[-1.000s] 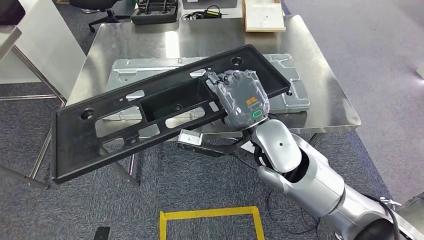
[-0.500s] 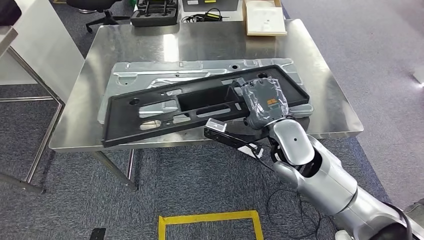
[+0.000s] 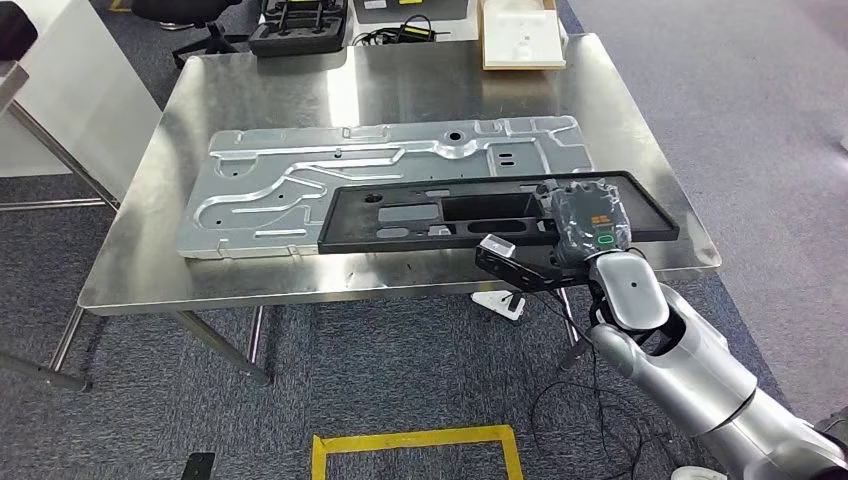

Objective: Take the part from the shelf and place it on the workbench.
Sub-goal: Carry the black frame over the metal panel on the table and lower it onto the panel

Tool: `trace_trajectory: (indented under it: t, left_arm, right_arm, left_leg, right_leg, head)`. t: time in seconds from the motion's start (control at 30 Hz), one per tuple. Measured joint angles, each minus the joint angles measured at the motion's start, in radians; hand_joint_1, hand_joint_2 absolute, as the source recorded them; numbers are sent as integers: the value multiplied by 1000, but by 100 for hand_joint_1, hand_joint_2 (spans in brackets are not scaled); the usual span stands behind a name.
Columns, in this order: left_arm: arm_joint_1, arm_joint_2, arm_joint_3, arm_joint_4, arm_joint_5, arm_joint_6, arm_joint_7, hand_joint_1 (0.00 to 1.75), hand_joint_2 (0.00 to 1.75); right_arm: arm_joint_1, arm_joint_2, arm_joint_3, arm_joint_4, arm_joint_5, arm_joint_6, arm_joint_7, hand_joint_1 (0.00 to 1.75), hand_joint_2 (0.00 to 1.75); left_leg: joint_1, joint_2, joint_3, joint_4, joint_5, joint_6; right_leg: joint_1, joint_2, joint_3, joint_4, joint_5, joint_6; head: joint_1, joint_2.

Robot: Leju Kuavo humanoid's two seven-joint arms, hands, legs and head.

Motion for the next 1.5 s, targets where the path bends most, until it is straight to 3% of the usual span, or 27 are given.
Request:
trace_trajectory:
  t: [0.1,0.13,0.17,0.2,0.27,0.33,0.37,0.5,0.57,0.63,0.67,0.7,0.77,0.8,0.87,0.93,1.0,1.07,1.13,1.17,1.2,1.23,1.3,1.33,1.4,1.5]
  left_arm:
    - [0,0,0,0,0,2,15,0,175]
    - [1,0,0,0,0,4,20,0,175]
    - [2,1,0,0,0,5,23,0,175]
    - [3,1,0,0,-1,6,26,0,175]
    - [2,3,0,0,-2,8,29,0,175]
    - [0,8,0,0,-3,8,31,0,175]
    - [-1,10,0,0,-4,9,32,0,175]
    - [0,13,0,0,-8,9,29,0,175]
    - [-2,13,0,0,-10,9,25,0,175]
    - [-3,13,0,0,-11,9,20,0,175]
    - [-2,13,0,0,-11,9,18,0,175]
    - [-1,13,0,0,-12,9,16,0,175]
    - [-1,13,0,0,-13,9,16,0,175]
    - [-1,14,0,0,-14,9,16,0,175]
    - [-3,15,0,0,-16,9,19,0,175]
    - [-4,16,-1,0,-17,9,23,0,175]
    - [-6,17,-1,0,-19,9,27,0,175]
    - [-8,18,-1,-1,-23,7,32,0,175]
    - [-8,18,-2,-1,-27,4,36,0,175]
    - [-7,18,-2,-1,-28,3,37,0,175]
    - [-6,18,-2,-1,-29,3,37,0,175]
    - [-6,18,-2,-1,-29,2,38,0,175]
    - [-4,21,-2,-1,-29,2,38,0,175]
    - [-5,23,-2,-1,-30,1,37,0,175]
    - [-5,26,-5,-1,-32,-1,35,0,175]
    - [-3,27,-8,-2,-32,-5,30,0,175]
  right_arm:
    - [13,-11,-18,16,-7,0,4,175,175]
    - [21,-13,-21,22,-10,0,5,175,175]
    - [29,-15,-24,27,-13,-1,5,175,175]
    - [38,-18,-28,33,-15,-2,3,175,175]
    - [49,-19,-36,42,-16,-4,0,175,175]
    - [51,-20,-45,49,-16,-8,-1,175,175]
    - [53,-20,-48,52,-16,-11,-2,175,175]
    - [60,-23,-58,63,-9,-15,-11,175,175]
    - [58,-23,-60,68,2,-17,-21,175,175]
    - [59,-20,-59,76,13,-19,-29,175,175]
    - [60,-19,-59,81,18,-19,-32,175,175]
    - [61,-17,-58,86,25,-19,-37,175,175]
    - [61,-13,-56,96,45,-20,-47,175,175]
    - [59,-11,-54,100,57,-20,-51,175,175]
    - [57,-4,-49,106,79,-21,-56,175,175]
    - [57,1,-42,109,98,-22,-59,175,175]
    - [56,8,-36,110,118,-20,-66,175,175]
    - [51,16,-32,110,147,-8,-76,175,175]
    - [47,27,-28,110,176,9,-84,175,175]
    - [47,33,-25,111,184,16,-88,175,175]
    - [47,38,-22,111,189,19,-90,175,175]
    - [48,42,-19,111,191,21,-92,175,175]
    - [46,50,-14,111,199,24,-94,175,175]
    - [45,54,-12,112,203,27,-95,175,175]
    - [43,60,-10,116,211,34,-97,175,175]
    - [44,67,-6,121,221,37,-101,175,175]
  left_leg:
    - [-1,1,-95,181,-70,-2]
    - [-2,1,-126,232,-80,0]
    - [-4,1,-144,251,-71,3]
    - [-8,1,-142,230,-43,10]
    - [-19,1,-94,104,34,36]
    - [-30,2,-45,-1,69,59]
    - [-34,2,-34,-23,66,65]
    - [-30,0,10,-67,62,70]
    - [-26,0,27,-76,59,72]
    - [-22,-1,36,-75,49,71]
    - [-20,-2,42,-73,42,67]
    - [-15,-3,50,-70,34,62]
    - [-5,-5,64,-60,14,48]
    - [-1,-6,69,-54,4,39]
    - [-1,-6,69,-45,-11,21]
    - [-3,-6,72,-41,-20,9]
    - [-1,-3,63,-11,-27,2]
    - [-1,0,6,87,-54,-3]
    - [-2,1,-78,210,-95,-3]
    - [-3,1,-109,243,-102,-1]
    - [-6,1,-125,244,-90,5]
    - [-11,0,-123,208,-57,14]
    - [-27,0,-88,82,33,44]
    - [-35,0,-70,29,54,57]
    - [-46,0,-50,-22,60,71]
    - [-40,0,-11,-56,70,78]
  right_leg:
    - [6,-1,14,-1,-11,-17]
    - [10,0,19,-1,-15,-21]
    - [14,1,25,-1,-19,-23]
    - [18,2,32,-1,-24,-25]
    - [24,4,48,-1,-36,-25]
    - [28,4,57,-4,-45,-20]
    - [27,4,61,-4,-45,-15]
    - [23,0,62,26,-53,3]
    - [17,-1,17,111,-94,13]
    - [8,-1,-53,215,-129,27]
    - [1,-2,-76,236,-123,36]
    - [-5,-2,-83,223,-98,45]
    - [-17,-3,-54,115,-13,60]
    - [-18,-4,-40,60,8,64]
    - [-14,-5,-27,14,14,50]
    - [-9,-6,-24,15,8,21]
    - [-9,-6,-15,14,3,4]
    - [-6,-6,-2,12,-6,-9]
    - [1,-6,11,12,-18,-18]
    - [6,-5,19,12,-25,-21]
    - [11,-3,29,12,-32,-23]
    - [16,-2,41,12,-40,-25]
    - [24,-1,64,10,-55,-26]
    - [26,0,72,8,-61,-24]
    - [25,0,82,3,-66,-17]
    - [25,0,91,18,-70,-4]
  head:
    - [-2,0]
    - [-2,0]
    - [-2,0]
    - [-2,0]
    - [-2,0]
    - [1,0]
    - [1,0]
    - [4,0]
    - [5,0]
    - [6,0]
    - [6,0]
    - [6,0]
    - [6,0]
    - [9,0]
    - [14,0]
    - [16,0]
    - [15,0]
    - [14,0]
    - [14,0]
    - [14,0]
    - [14,0]
    - [14,0]
    - [16,0]
    - [17,0]
    - [19,0]
    - [19,0]
